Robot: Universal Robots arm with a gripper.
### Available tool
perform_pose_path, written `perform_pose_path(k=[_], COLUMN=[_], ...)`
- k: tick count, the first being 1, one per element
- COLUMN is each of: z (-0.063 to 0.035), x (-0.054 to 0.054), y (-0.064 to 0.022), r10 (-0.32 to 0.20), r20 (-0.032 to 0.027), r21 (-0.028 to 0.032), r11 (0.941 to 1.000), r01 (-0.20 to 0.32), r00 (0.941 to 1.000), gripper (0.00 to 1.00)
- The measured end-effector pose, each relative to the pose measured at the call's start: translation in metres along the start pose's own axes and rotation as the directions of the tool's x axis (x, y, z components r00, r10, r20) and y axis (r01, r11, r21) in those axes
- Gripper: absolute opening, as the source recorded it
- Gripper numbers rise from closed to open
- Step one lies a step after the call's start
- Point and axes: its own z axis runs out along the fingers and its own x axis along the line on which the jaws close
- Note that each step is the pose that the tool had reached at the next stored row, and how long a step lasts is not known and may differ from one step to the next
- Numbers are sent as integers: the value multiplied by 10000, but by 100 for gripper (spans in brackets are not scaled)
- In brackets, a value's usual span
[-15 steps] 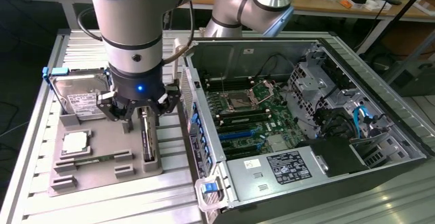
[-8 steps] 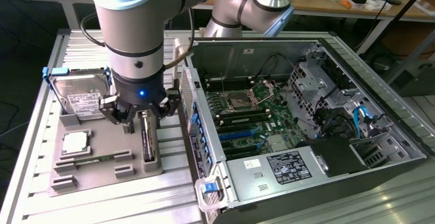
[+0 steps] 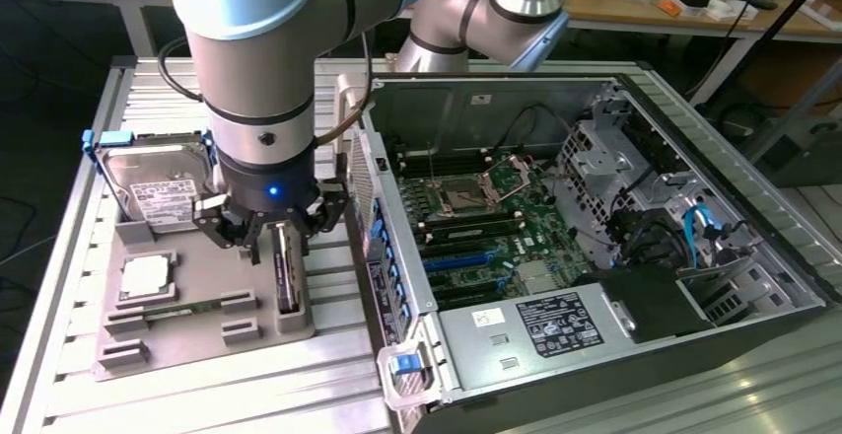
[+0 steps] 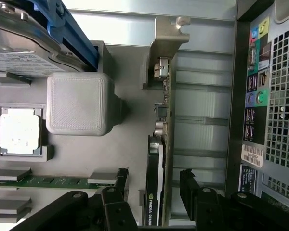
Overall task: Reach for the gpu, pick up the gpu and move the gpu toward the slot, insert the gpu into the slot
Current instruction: 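Pick up the gpu and move the gpu toward the slot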
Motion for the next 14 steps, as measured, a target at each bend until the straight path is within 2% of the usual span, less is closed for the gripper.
perform_pose_path(k=[7,9,11,13,14], z=[0,1,1,1,0], x=[0,0,0,0,0], y=[0,0,0,0,0], r10=[0,0,0,1,0], r20=[1,1,2,2,1], r21=[0,-1,-1,-1,-1], r11=[10000,10000,10000,10000,10000], r01=[0,0,0,-1,0], r00=[10000,10000,10000,10000,10000], gripper=[54,41,41,29,27])
